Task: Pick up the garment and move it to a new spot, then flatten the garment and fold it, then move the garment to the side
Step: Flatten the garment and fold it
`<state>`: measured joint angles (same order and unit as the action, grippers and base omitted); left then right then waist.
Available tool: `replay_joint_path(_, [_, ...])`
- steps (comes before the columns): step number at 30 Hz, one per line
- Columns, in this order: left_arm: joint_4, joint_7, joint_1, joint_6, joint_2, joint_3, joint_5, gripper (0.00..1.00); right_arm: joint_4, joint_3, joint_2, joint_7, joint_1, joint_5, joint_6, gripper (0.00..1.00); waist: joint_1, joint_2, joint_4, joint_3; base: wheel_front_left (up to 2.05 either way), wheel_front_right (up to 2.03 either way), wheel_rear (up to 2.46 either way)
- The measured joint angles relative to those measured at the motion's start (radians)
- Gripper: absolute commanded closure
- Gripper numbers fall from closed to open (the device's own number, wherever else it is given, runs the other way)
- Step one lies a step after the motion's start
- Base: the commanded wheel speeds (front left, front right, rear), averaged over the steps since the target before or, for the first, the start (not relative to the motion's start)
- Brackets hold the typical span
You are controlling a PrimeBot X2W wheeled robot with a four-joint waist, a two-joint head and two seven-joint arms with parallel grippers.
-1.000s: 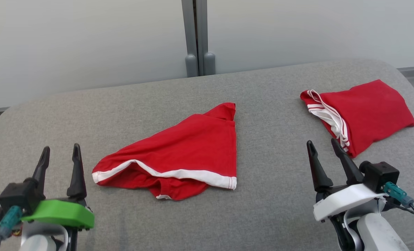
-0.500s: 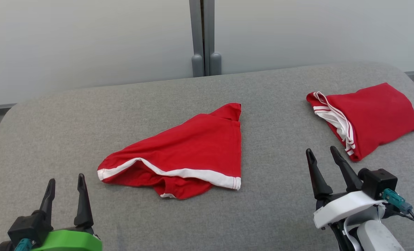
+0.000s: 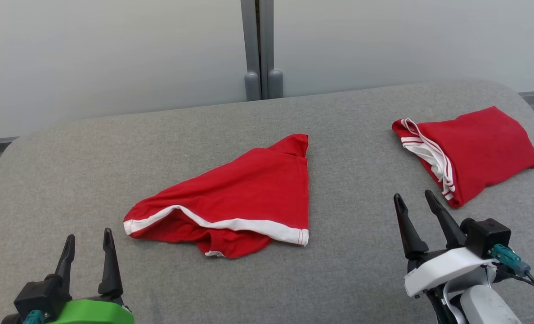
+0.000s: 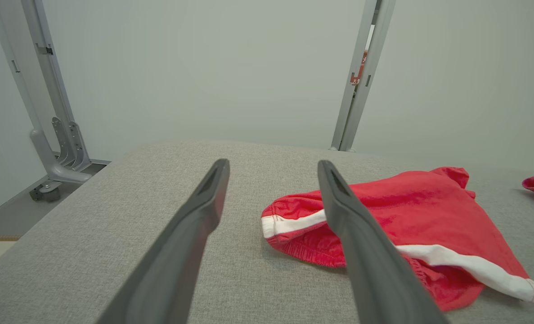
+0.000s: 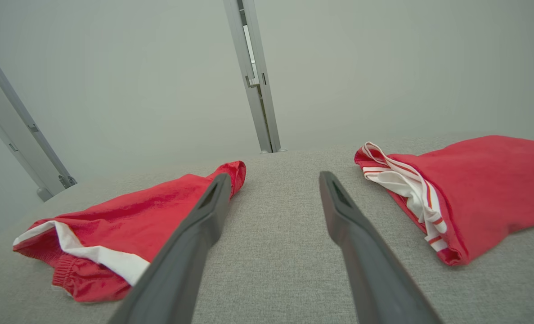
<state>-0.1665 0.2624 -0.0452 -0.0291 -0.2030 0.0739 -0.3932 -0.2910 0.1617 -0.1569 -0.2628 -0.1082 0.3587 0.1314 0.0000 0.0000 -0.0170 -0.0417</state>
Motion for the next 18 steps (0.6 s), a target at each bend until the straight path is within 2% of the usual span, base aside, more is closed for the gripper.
replay_joint_path(6, [-0.009,0.0,0.001,0.013,0.01,-0.012,0.017,0.0,-0.002,0.001,-0.002,0.0,0.0,0.0,0.0,0.0,0.0,0.0,0.001,0.002,0.0,0.0,0.0])
replay_joint_path(11, [-0.023,-0.016,0.028,0.054,0.009,-0.014,-0.008,0.0,-0.026,0.041,-0.006,0.001,-0.01,0.012,0.0,0.0,0.0,0.0,0.009,0.008,0.0,0.0,0.0])
replay_joint_path(13, [-0.031,-0.104,0.064,0.083,-0.009,-0.01,-0.049,0.0,-0.059,0.099,-0.011,0.049,-0.031,0.033,0.0,0.0,0.0,0.0,0.015,0.012,0.0,0.0,0.0])
replay_joint_path(18, [-0.06,-0.384,0.155,0.122,-0.074,0.018,-0.139,0.0,-0.138,0.228,0.0,0.212,-0.105,0.135,-0.001,0.0,0.0,0.0,0.032,0.026,0.0,0.0,0.0])
